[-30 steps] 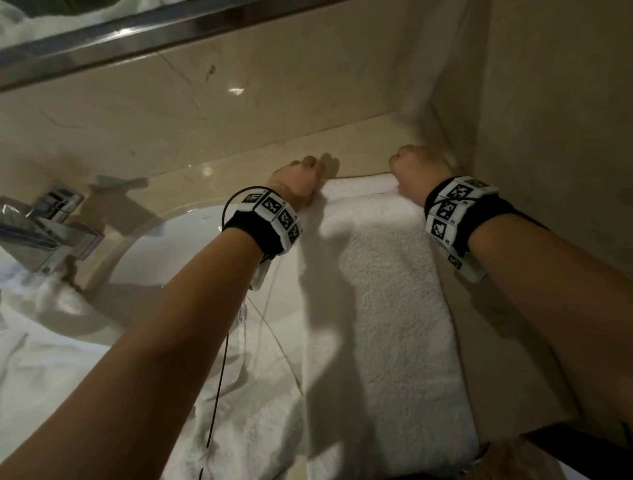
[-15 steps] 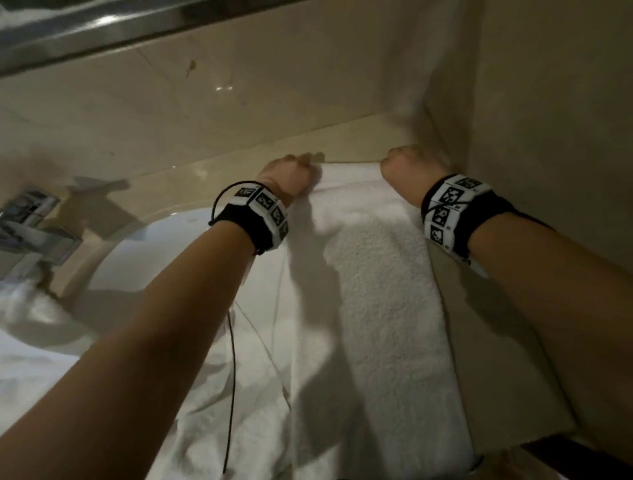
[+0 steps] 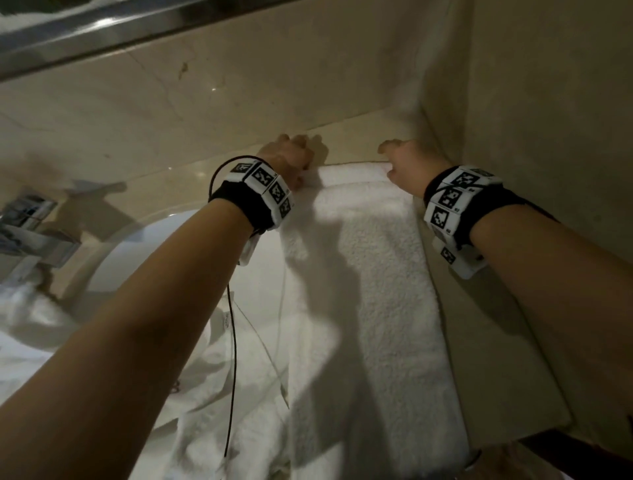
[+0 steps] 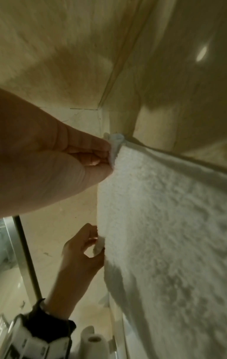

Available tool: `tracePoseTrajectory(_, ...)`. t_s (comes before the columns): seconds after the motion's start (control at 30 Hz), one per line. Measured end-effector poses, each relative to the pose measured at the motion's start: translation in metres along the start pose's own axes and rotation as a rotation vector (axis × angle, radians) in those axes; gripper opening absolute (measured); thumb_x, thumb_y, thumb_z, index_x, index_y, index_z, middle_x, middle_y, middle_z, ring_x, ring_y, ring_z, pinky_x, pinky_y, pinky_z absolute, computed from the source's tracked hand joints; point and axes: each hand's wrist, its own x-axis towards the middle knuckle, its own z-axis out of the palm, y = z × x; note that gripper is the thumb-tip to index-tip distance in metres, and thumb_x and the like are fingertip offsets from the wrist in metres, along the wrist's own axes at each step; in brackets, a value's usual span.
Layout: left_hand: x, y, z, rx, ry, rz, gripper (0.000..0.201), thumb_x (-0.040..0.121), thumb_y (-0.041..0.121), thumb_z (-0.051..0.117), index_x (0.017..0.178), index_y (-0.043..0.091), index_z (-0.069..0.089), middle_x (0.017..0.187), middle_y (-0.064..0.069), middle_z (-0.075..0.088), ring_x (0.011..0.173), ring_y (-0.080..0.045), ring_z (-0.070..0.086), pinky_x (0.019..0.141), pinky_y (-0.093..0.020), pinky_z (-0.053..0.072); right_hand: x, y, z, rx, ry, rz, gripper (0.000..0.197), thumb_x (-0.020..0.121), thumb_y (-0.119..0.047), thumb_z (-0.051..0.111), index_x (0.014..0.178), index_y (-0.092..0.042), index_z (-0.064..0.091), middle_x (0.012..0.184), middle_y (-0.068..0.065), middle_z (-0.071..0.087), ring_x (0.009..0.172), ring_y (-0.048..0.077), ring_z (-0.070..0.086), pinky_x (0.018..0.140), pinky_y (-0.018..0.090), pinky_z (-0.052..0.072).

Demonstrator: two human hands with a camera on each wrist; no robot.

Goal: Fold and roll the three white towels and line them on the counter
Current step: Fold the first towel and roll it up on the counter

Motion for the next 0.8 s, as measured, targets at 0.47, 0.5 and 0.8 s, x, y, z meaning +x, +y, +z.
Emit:
tracePoseTrajectory(0.47,-0.039,0.008,0.024,0.425,0.216,0.357,0.013,0.061,0.011,0.061,0.067,0.020,0.069,0.062,0.001,0.059,0.052,-0.017,0.055,0.049,-0.021,0.044,-0.018,-0.017,-0.005,-0.217,0.032,-0.063,0.024,0.087,0.006,0.046,0.108,0.005,0.056,0.117,0.023,0.049,0.101,0.038,0.054,0.074,0.040,0.043)
tracePoseTrajectory(0.5,-0.042,0.009,0.024,0.428,0.252,0.396,0.015,0.065,0.010,0.057,0.067,0.019,0.068,0.062,0.001,0.058,0.051,-0.016,0.055,0.049,-0.021,0.044,-0.021,-0.018,-0.005,-0.219,0.037,-0.070,0.023,0.088,0.006,0.046,0.109,0.005,0.056,0.116,0.023,0.050,0.101,0.037,0.054,0.074,0.040,0.043)
tracePoseTrajectory(0.8,-0.065,-0.001,0.044,-0.028,0.150,0.366,0.043,0.074,0.022,0.030,0.083,0.000,0.066,0.097,-0.024,0.065,0.078,-0.037,0.065,0.069,-0.038,0.055,-0.038,-0.023,0.005,-0.190,0.041,-0.124,0.014,0.079,0.013,0.052,0.089,0.010,0.061,0.094,0.030,0.057,0.082,0.040,0.058,0.060,0.037,0.035)
